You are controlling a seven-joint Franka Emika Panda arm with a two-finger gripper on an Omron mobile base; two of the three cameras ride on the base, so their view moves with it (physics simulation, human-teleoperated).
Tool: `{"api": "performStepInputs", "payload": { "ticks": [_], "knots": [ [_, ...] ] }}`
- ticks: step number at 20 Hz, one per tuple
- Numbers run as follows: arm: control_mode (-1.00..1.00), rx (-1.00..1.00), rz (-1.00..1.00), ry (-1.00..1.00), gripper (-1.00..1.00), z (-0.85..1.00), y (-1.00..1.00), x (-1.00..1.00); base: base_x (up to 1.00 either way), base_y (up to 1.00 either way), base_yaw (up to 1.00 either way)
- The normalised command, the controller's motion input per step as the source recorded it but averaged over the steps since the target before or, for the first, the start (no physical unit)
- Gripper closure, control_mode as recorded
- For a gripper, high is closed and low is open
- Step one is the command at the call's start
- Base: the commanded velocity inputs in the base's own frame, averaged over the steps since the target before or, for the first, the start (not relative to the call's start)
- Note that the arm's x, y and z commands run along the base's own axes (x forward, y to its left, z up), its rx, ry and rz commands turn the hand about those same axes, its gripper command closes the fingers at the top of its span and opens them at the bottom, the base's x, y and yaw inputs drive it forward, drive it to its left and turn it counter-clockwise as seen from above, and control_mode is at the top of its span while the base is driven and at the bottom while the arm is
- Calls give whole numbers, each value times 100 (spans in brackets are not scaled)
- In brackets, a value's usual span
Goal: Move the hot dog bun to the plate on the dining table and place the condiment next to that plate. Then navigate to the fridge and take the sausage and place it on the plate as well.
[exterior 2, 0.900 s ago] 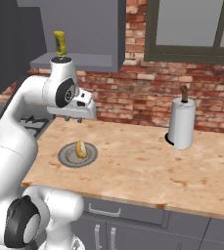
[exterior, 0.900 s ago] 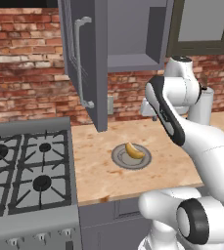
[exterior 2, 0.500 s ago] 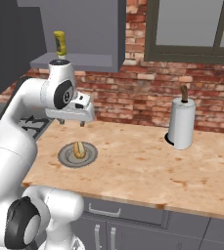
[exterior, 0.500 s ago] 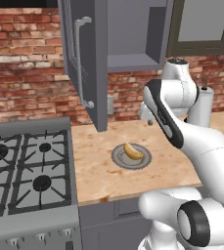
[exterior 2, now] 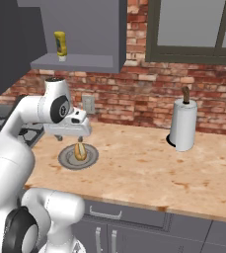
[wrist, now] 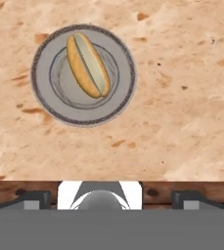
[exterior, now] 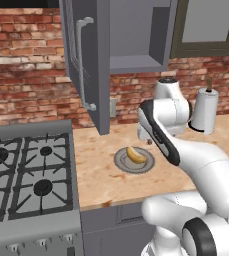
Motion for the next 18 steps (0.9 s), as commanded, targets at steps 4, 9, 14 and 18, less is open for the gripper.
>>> {"api": "performStepInputs", "payload": {
  "ticks": [4,9,14,18],
  "knots": [
    [-100,0,2,2,-100,-33,29,9,0,0,0],
    [-100,0,2,1,-100,-30,22,23,0,0,0],
    [-100,0,3,5,-100,-27,10,34,0,0,0],
    [-100,0,5,5,-100,-28,0,45,0,0,0]
  ]
}}
